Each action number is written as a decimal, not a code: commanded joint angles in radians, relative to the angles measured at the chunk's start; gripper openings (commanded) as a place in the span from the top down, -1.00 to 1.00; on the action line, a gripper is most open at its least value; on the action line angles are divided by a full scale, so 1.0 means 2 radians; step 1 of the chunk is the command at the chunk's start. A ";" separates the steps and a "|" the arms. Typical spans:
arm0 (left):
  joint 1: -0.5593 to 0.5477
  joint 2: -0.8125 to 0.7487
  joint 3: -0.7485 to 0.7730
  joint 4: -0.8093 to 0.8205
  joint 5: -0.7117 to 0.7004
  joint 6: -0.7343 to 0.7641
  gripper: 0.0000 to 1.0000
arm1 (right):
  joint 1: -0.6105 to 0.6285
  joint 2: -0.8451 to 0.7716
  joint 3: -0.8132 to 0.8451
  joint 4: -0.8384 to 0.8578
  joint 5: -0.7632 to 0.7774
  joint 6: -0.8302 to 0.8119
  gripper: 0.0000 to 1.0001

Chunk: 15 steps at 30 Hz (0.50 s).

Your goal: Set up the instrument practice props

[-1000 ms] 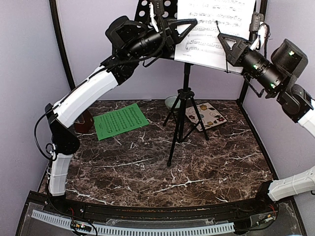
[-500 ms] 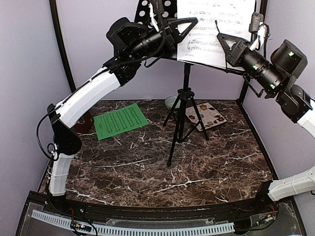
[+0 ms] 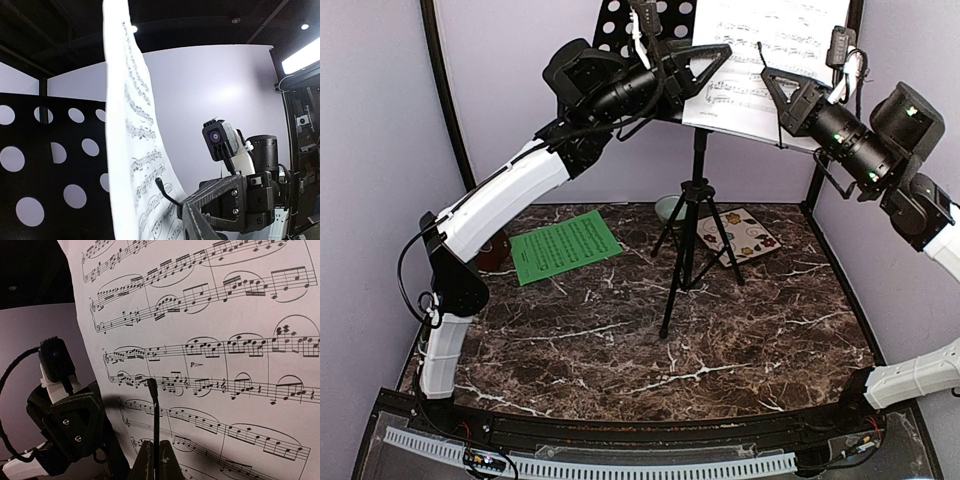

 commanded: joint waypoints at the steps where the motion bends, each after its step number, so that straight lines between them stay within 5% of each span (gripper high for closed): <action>1: -0.002 -0.004 0.022 -0.001 -0.004 0.008 0.27 | -0.001 -0.008 -0.011 0.005 0.005 0.000 1.00; 9: -0.002 -0.013 0.023 -0.019 -0.009 0.022 0.15 | -0.001 -0.011 -0.014 0.000 0.028 0.008 0.97; 15: -0.001 -0.022 0.021 -0.037 -0.018 0.036 -0.05 | -0.001 -0.014 -0.017 0.000 0.032 0.013 0.66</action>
